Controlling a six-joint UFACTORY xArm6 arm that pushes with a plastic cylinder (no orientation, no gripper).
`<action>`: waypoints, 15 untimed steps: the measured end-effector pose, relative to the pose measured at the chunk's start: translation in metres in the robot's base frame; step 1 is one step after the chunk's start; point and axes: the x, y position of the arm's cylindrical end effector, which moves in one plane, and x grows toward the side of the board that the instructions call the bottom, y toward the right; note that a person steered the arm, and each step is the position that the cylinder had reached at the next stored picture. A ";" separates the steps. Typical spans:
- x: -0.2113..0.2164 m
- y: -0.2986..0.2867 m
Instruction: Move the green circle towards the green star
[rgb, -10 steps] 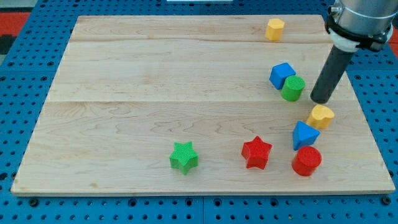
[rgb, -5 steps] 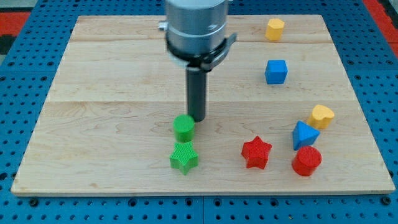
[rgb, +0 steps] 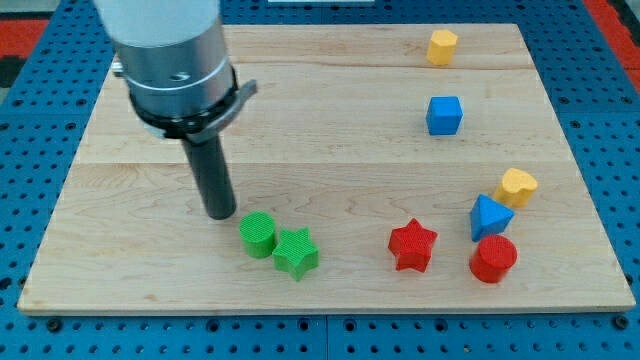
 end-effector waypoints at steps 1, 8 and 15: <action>-0.025 -0.010; -0.157 0.052; -0.102 0.226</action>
